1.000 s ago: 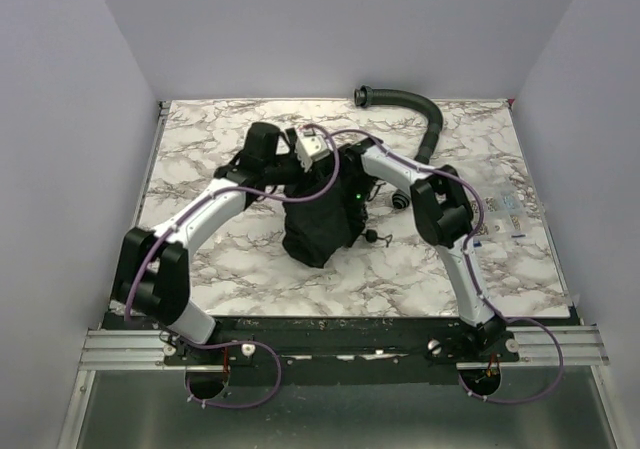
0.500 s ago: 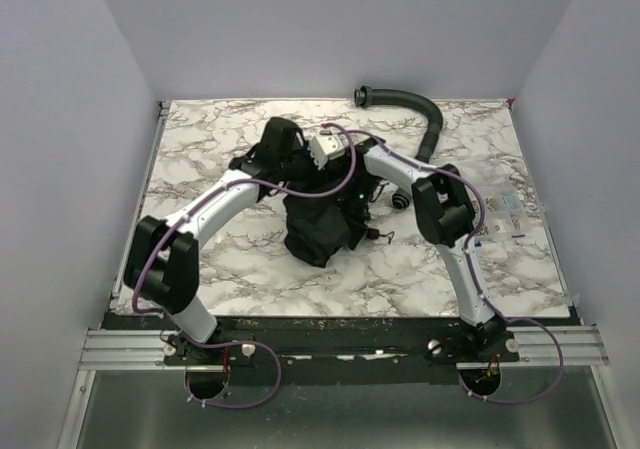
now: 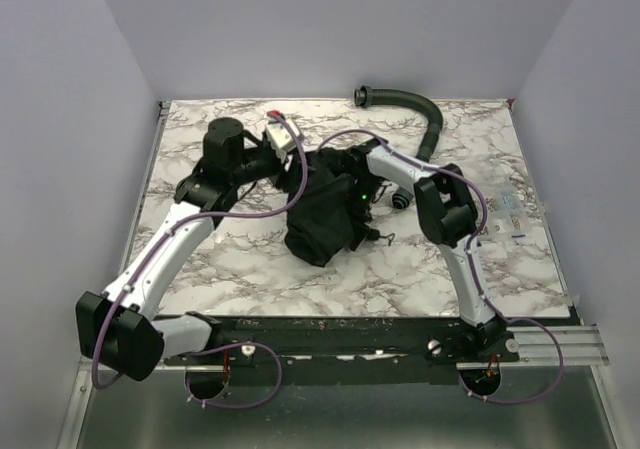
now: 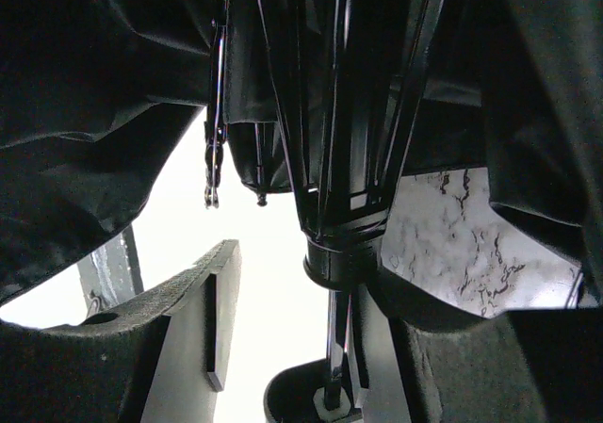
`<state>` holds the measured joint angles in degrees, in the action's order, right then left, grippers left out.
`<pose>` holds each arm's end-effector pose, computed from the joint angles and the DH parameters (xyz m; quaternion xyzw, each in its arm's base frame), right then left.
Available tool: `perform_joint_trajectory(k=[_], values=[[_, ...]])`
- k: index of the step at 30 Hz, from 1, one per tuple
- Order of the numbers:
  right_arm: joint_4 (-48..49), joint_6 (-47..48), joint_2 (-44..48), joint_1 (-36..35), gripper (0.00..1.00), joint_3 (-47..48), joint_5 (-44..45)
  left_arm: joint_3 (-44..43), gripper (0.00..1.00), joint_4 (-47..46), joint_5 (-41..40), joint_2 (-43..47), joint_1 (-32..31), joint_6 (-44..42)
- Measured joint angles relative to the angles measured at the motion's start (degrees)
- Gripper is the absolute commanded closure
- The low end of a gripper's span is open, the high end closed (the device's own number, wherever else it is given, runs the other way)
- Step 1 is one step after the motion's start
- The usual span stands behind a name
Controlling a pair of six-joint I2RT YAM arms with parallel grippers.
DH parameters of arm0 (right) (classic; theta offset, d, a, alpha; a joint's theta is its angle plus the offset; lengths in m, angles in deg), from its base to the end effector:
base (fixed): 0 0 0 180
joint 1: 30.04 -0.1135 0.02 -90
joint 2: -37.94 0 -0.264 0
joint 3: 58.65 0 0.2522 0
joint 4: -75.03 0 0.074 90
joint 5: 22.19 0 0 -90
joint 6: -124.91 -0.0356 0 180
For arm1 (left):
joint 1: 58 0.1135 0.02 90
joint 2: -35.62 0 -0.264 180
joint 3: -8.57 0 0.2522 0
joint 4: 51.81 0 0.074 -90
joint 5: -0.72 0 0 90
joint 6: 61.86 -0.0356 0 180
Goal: Put away the umbrella
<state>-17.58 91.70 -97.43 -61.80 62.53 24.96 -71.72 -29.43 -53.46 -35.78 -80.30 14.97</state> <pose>0.3473 0.2435 0.1413 0.6047 -0.6966 -0.3822 0.0545 0.2558 -0.1274 0.3787 0.4090 0.6537 -0.2876 0.5681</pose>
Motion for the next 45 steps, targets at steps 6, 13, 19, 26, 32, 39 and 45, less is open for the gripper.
perform_joint_trajectory(k=[6,13,19,26,32,39,45], values=[[-0.24,0.46,0.39,0.02,0.41,-0.33,-0.33,13.86,0.47,2.40,0.79,1.44,-0.52,-5.46],[-0.63,1.33,0.39,0.02,0.30,-0.15,-0.42,16.33,0.62,6.19,-2.03,0.35,-4.46,-16.31],[-1.75,3.04,1.79,0.15,0.00,0.63,-1.95,12.87,0.66,7.82,-6.54,-8.81,-7.85,-21.31],[1.22,6.78,2.78,2.47,0.00,0.55,-1.36,11.65,0.64,10.08,-8.98,-12.98,-8.09,-22.86],[0.94,10.29,5.88,4.87,0.00,0.26,-1.31,8.81,0.59,10.34,-9.46,-14.34,-7.21,-22.25],[-0.20,12.83,15.23,6.54,0.00,-0.07,-1.38,4.79,0.48,9.49,-7.96,-13.86,-5.03,-18.56],[0.26,13.16,23.21,6.93,0.00,-3.50,-1.95,4.37,0.47,6.32,-3.87,-8.09,-3.06,-12.90]])
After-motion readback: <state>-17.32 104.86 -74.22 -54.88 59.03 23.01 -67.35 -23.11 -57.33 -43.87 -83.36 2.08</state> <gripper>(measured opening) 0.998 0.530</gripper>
